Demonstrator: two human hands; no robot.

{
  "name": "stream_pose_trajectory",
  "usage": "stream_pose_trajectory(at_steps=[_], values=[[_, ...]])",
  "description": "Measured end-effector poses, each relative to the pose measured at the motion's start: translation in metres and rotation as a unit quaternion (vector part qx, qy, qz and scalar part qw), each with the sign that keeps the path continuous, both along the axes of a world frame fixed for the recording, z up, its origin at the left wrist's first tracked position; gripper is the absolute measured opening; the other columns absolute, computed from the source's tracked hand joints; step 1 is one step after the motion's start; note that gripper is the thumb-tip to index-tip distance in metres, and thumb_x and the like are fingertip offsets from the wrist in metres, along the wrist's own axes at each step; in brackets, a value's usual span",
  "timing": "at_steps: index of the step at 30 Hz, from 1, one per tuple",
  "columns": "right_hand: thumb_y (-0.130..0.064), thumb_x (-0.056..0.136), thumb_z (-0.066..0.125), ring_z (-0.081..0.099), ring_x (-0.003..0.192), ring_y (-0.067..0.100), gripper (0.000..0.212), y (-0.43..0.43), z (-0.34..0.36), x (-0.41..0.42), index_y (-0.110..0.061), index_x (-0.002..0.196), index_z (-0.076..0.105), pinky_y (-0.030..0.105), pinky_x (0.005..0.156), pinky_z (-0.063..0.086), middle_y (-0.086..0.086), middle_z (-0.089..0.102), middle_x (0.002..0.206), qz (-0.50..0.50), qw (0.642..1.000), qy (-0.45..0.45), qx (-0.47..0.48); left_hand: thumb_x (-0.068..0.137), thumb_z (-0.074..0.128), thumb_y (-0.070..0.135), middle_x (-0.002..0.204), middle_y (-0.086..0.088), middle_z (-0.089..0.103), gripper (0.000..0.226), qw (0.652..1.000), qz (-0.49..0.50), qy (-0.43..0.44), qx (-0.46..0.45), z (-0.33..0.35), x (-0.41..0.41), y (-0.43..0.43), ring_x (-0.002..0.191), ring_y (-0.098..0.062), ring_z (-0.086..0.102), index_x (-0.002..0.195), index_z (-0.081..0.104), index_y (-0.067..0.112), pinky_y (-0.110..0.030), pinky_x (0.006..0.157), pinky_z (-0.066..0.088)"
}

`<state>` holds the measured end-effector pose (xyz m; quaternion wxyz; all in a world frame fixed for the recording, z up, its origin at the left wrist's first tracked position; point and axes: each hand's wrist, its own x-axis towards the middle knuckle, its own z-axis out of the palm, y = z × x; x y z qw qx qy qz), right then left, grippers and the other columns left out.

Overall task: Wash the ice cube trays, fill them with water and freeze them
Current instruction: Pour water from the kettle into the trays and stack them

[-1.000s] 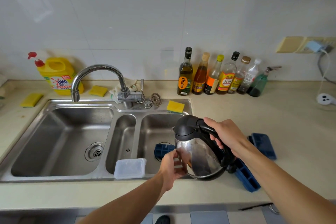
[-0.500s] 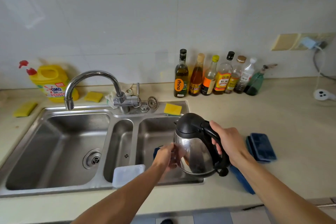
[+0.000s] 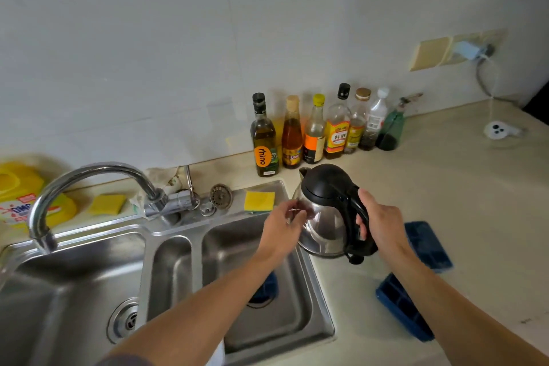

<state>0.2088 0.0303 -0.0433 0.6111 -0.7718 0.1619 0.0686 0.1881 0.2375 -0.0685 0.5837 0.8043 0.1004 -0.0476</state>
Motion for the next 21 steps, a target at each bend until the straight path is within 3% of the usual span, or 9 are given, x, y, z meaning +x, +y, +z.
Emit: stream_pose_trajectory(at_steps=[3,6,10,13,15,17,19,21], values=[[-0.072,0.078,0.053,0.059,0.049,0.016,0.058,-0.003,-0.008,0.021,-0.023,0.051,0.067,0.036,0.067,0.053,0.008,0.063,0.055,-0.020,1.000,0.010,-0.009,0.100,0.062,0.018,0.095,0.035,0.067,0.030,0.999,-0.029,-0.015,0.023,-0.008,0.028,-0.003,0.099,0.017,0.060,0.096,0.060,0.048,-0.006,0.082,0.045],[-0.065,0.087,0.053,0.060,0.048,0.013,0.058,-0.004,-0.014,0.039,-0.022,0.051,0.068,0.032,0.062,0.049,0.006,0.065,0.055,-0.032,0.999,0.013,-0.032,0.098,0.063,0.015,0.109,0.015,0.071,0.022,0.999,-0.040,-0.029,0.013,-0.012,0.054,-0.007,0.108,0.001,0.063,0.108,0.065,0.035,-0.023,0.097,0.050],[-0.053,0.098,0.054,0.061,0.053,0.009,0.051,-0.007,-0.018,0.054,-0.016,0.065,0.067,0.027,0.056,0.043,-0.001,0.065,0.056,-0.041,0.996,0.020,-0.083,0.098,0.064,0.018,0.113,0.012,0.070,0.025,0.998,-0.053,-0.027,0.022,-0.015,0.076,-0.007,0.110,-0.002,0.063,0.096,0.061,0.043,-0.028,0.099,0.051],[-0.046,0.097,0.061,0.061,0.075,0.017,0.032,-0.006,-0.014,0.055,-0.016,0.087,0.064,0.023,0.058,0.040,-0.003,0.064,0.077,-0.067,0.982,-0.046,-0.167,0.100,0.062,0.020,0.123,0.006,0.068,0.021,0.998,-0.059,-0.008,0.018,-0.017,0.078,-0.005,0.117,-0.009,0.062,0.118,0.065,0.031,-0.033,0.104,0.050],[-0.040,0.095,0.066,0.060,0.088,0.016,0.028,-0.003,-0.010,0.048,-0.014,0.106,0.062,0.020,0.067,0.040,-0.003,0.064,0.094,-0.083,0.967,-0.116,-0.211,0.102,0.059,0.020,0.130,0.005,0.064,0.035,0.999,-0.042,0.012,0.003,-0.019,0.070,-0.001,0.121,-0.013,0.059,0.137,0.059,0.018,-0.034,0.105,0.048],[-0.035,0.095,0.068,0.055,0.097,0.013,0.028,0.001,-0.006,0.037,-0.015,0.113,0.062,0.013,0.074,0.038,-0.003,0.060,0.105,-0.079,0.949,-0.206,-0.224,0.103,0.057,0.021,0.128,0.005,0.061,0.040,1.000,-0.014,0.024,0.002,-0.023,0.053,0.006,0.120,-0.013,0.057,0.142,0.054,0.014,-0.033,0.102,0.047],[-0.027,0.094,0.070,0.053,0.098,0.011,0.019,0.009,0.001,0.024,-0.016,0.108,0.063,0.009,0.078,0.037,-0.003,0.058,0.105,-0.040,0.931,-0.289,-0.217,0.103,0.055,0.022,0.126,0.000,0.065,0.032,0.999,0.019,0.028,0.014,-0.027,0.030,0.015,0.116,-0.018,0.062,0.134,0.060,0.015,-0.038,0.100,0.051],[-0.020,0.094,0.071,0.054,0.091,0.007,0.012,0.020,0.006,0.013,-0.013,0.100,0.064,0.008,0.076,0.041,-0.002,0.058,0.101,0.035,0.917,-0.337,-0.210,0.103,0.054,0.019,0.106,-0.001,0.072,0.016,0.997,0.055,0.034,0.041,-0.031,0.001,0.027,0.100,-0.020,0.067,0.106,0.068,0.025,-0.038,0.089,0.054]])
